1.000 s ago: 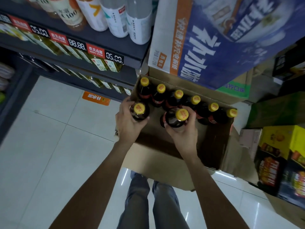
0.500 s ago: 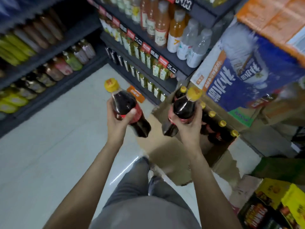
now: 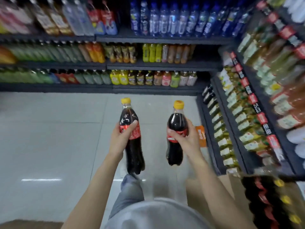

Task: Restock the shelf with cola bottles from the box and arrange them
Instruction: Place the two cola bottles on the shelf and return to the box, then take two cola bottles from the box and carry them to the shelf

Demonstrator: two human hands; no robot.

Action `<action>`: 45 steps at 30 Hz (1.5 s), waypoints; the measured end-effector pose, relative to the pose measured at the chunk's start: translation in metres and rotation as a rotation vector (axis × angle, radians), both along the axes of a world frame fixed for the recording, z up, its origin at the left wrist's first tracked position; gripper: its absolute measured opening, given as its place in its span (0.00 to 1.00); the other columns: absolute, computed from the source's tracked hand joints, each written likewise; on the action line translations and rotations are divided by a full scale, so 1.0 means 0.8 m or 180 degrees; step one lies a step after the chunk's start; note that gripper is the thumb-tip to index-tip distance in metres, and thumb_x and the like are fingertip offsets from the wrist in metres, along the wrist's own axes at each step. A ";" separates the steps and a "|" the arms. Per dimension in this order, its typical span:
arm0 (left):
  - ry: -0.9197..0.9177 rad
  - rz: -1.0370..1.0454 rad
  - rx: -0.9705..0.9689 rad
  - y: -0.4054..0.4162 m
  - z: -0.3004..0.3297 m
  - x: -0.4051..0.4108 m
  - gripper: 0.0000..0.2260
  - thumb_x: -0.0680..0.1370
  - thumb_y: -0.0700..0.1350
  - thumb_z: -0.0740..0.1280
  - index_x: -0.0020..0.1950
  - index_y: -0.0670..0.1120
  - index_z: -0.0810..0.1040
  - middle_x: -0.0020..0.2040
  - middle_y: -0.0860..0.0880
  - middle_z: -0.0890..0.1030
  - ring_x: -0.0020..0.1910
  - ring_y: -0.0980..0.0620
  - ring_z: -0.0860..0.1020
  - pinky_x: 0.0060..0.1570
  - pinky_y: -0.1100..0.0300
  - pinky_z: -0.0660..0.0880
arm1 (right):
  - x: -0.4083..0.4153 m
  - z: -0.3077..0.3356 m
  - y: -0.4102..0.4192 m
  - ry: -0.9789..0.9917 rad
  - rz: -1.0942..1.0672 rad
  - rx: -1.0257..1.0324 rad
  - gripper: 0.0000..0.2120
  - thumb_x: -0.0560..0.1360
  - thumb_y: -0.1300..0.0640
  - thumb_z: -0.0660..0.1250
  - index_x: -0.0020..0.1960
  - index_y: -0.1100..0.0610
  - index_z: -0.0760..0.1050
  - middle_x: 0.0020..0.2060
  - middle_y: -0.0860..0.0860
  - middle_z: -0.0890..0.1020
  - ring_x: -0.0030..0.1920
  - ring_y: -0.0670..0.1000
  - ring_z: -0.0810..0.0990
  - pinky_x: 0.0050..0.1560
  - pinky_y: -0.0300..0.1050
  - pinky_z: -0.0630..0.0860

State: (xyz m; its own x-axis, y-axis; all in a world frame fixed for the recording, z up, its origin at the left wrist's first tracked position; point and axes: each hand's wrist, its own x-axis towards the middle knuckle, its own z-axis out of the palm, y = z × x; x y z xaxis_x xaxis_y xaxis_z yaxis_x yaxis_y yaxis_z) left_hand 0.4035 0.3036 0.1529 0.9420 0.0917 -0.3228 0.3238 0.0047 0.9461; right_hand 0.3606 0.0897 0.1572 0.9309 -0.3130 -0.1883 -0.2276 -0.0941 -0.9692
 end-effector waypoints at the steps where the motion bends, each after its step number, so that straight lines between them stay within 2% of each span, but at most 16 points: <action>1: 0.0054 0.0015 0.0049 0.022 0.000 0.020 0.23 0.65 0.58 0.74 0.54 0.48 0.79 0.49 0.48 0.84 0.50 0.49 0.82 0.54 0.55 0.77 | 0.033 0.004 0.016 0.0016 0.0166 -0.0051 0.23 0.66 0.62 0.77 0.58 0.51 0.74 0.45 0.39 0.81 0.42 0.32 0.78 0.42 0.24 0.71; 4: 0.0040 0.0029 0.0232 0.093 0.000 0.084 0.22 0.64 0.60 0.75 0.52 0.52 0.79 0.47 0.50 0.84 0.48 0.51 0.83 0.56 0.48 0.77 | 0.128 0.021 0.069 -0.0018 0.0598 -0.0272 0.24 0.66 0.61 0.77 0.59 0.54 0.74 0.46 0.41 0.80 0.41 0.30 0.77 0.40 0.22 0.69; 7: -0.0158 0.0043 0.0411 0.154 0.016 0.157 0.22 0.62 0.62 0.74 0.51 0.55 0.78 0.46 0.54 0.83 0.48 0.54 0.82 0.56 0.49 0.77 | 0.216 0.037 0.126 -0.0123 0.0795 -0.0395 0.22 0.66 0.62 0.77 0.57 0.52 0.75 0.46 0.42 0.81 0.41 0.31 0.78 0.40 0.23 0.70; 10: -0.0450 -0.0028 0.0517 0.210 0.038 0.247 0.20 0.62 0.58 0.74 0.51 0.55 0.77 0.45 0.55 0.83 0.45 0.59 0.81 0.52 0.57 0.77 | 0.302 0.055 0.178 -0.0260 0.0874 -0.0363 0.24 0.65 0.57 0.78 0.59 0.49 0.75 0.49 0.41 0.82 0.47 0.36 0.79 0.45 0.28 0.72; 14: -0.0903 -0.0039 0.0478 0.265 0.080 0.374 0.18 0.70 0.42 0.75 0.57 0.50 0.75 0.49 0.53 0.82 0.43 0.65 0.80 0.44 0.71 0.73 | 0.413 0.079 0.232 -0.0538 0.0875 -0.0223 0.24 0.66 0.56 0.77 0.60 0.49 0.75 0.53 0.44 0.81 0.53 0.43 0.79 0.54 0.38 0.73; 17: -0.1330 0.0095 0.0729 0.302 0.102 0.472 0.21 0.68 0.49 0.77 0.56 0.58 0.73 0.51 0.57 0.81 0.48 0.66 0.79 0.48 0.73 0.72 | 0.503 0.088 0.259 -0.0720 0.0865 -0.0134 0.24 0.66 0.57 0.77 0.60 0.50 0.74 0.53 0.43 0.82 0.54 0.42 0.79 0.54 0.39 0.72; 20: -0.1756 0.0354 0.1029 0.330 0.122 0.562 0.29 0.63 0.57 0.75 0.62 0.57 0.70 0.57 0.57 0.78 0.57 0.63 0.76 0.58 0.68 0.71 | 0.599 0.097 0.285 -0.0920 0.0990 -0.0233 0.26 0.65 0.55 0.78 0.60 0.49 0.75 0.53 0.43 0.82 0.55 0.42 0.79 0.55 0.41 0.73; 23: -0.2090 0.0588 0.1165 0.348 0.146 0.648 0.33 0.63 0.55 0.77 0.63 0.54 0.67 0.59 0.53 0.75 0.59 0.60 0.74 0.60 0.69 0.69 | 0.694 0.112 0.310 -0.1109 0.1077 -0.0334 0.28 0.61 0.51 0.79 0.59 0.47 0.74 0.53 0.41 0.80 0.55 0.36 0.77 0.57 0.34 0.73; 26: -0.2281 0.0908 0.1089 0.366 0.175 0.739 0.32 0.65 0.48 0.79 0.63 0.50 0.66 0.58 0.53 0.73 0.58 0.60 0.73 0.59 0.71 0.68 | 0.784 0.137 0.338 -0.1349 0.1082 -0.0414 0.36 0.57 0.39 0.78 0.62 0.46 0.73 0.56 0.44 0.80 0.58 0.44 0.78 0.59 0.41 0.73; 28: -0.2429 0.1108 0.1015 0.381 0.191 0.800 0.31 0.66 0.46 0.78 0.64 0.50 0.66 0.59 0.54 0.73 0.59 0.60 0.72 0.59 0.72 0.67 | 0.839 0.157 0.358 -0.1523 0.1038 -0.0373 0.33 0.60 0.44 0.79 0.62 0.47 0.74 0.55 0.45 0.81 0.57 0.45 0.79 0.58 0.42 0.74; 30: -0.2569 0.1277 0.0975 0.396 0.206 0.858 0.31 0.67 0.47 0.77 0.65 0.50 0.66 0.61 0.52 0.72 0.61 0.58 0.71 0.60 0.72 0.67 | 0.889 0.171 0.380 -0.1695 0.0948 -0.0363 0.30 0.63 0.52 0.80 0.62 0.51 0.73 0.56 0.46 0.81 0.58 0.47 0.78 0.60 0.48 0.75; 32: -0.2678 0.1396 0.0924 0.411 0.216 0.913 0.30 0.68 0.46 0.77 0.65 0.52 0.65 0.62 0.52 0.72 0.62 0.59 0.71 0.60 0.72 0.66 | 0.934 0.180 0.400 -0.1819 0.0863 -0.0346 0.30 0.63 0.51 0.78 0.63 0.53 0.72 0.57 0.48 0.80 0.59 0.48 0.77 0.62 0.52 0.74; 35: -0.2828 0.1454 0.0817 0.434 0.222 0.995 0.30 0.68 0.45 0.78 0.64 0.53 0.65 0.60 0.58 0.72 0.60 0.66 0.71 0.60 0.73 0.66 | 0.993 0.191 0.429 -0.1947 0.0627 -0.0311 0.31 0.63 0.51 0.77 0.63 0.53 0.71 0.58 0.50 0.78 0.60 0.49 0.77 0.61 0.42 0.74; 37: -0.2887 0.1345 0.0820 0.446 0.220 1.044 0.31 0.67 0.45 0.78 0.63 0.53 0.65 0.59 0.61 0.71 0.59 0.69 0.70 0.60 0.73 0.65 | 1.026 0.195 0.448 -0.1986 0.0429 -0.0300 0.32 0.63 0.50 0.78 0.63 0.53 0.70 0.59 0.50 0.78 0.60 0.49 0.77 0.63 0.44 0.73; 40: -0.2760 0.1018 0.0876 0.465 0.212 1.107 0.32 0.66 0.47 0.79 0.64 0.50 0.66 0.58 0.60 0.72 0.58 0.66 0.71 0.59 0.75 0.65 | 1.072 0.195 0.474 -0.1932 0.0165 -0.0312 0.34 0.63 0.47 0.78 0.65 0.51 0.70 0.60 0.50 0.77 0.62 0.49 0.76 0.65 0.53 0.72; 45: -0.2534 0.0824 0.0945 0.484 0.207 1.188 0.34 0.65 0.52 0.79 0.64 0.48 0.67 0.56 0.57 0.75 0.57 0.58 0.74 0.56 0.70 0.69 | 1.126 0.197 0.511 -0.1918 -0.0093 -0.0391 0.32 0.65 0.53 0.78 0.65 0.51 0.70 0.60 0.45 0.77 0.62 0.44 0.75 0.66 0.48 0.71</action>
